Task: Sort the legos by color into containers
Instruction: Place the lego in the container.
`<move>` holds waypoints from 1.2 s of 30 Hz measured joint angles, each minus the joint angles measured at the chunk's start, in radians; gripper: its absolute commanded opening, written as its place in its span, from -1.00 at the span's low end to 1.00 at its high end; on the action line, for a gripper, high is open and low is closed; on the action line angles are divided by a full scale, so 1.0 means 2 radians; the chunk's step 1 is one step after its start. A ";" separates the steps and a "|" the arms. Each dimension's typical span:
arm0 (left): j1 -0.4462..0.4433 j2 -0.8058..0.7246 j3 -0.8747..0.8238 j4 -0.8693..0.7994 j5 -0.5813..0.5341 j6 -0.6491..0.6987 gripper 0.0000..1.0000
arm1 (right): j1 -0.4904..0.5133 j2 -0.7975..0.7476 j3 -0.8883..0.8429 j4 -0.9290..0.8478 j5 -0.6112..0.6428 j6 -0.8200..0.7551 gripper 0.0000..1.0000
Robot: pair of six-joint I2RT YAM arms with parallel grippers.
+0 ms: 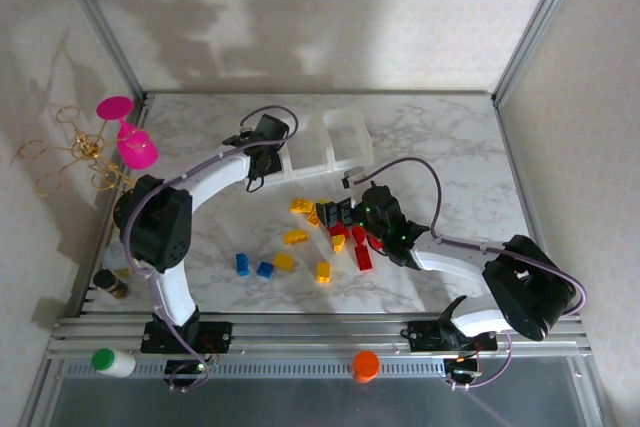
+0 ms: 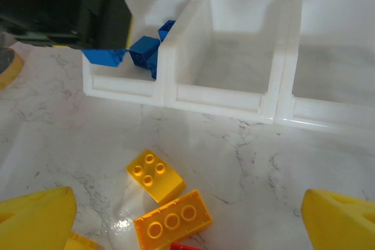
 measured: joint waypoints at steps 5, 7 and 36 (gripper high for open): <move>0.004 0.027 0.014 0.000 0.002 0.003 -0.17 | 0.000 0.000 -0.001 0.003 -0.006 0.000 0.97; 0.005 0.034 0.021 0.001 0.002 0.004 -0.13 | 0.000 0.000 -0.002 0.004 -0.008 0.000 0.97; -0.006 -0.177 -0.093 -0.002 0.023 0.010 0.10 | 0.000 -0.049 -0.016 -0.021 -0.041 -0.005 0.98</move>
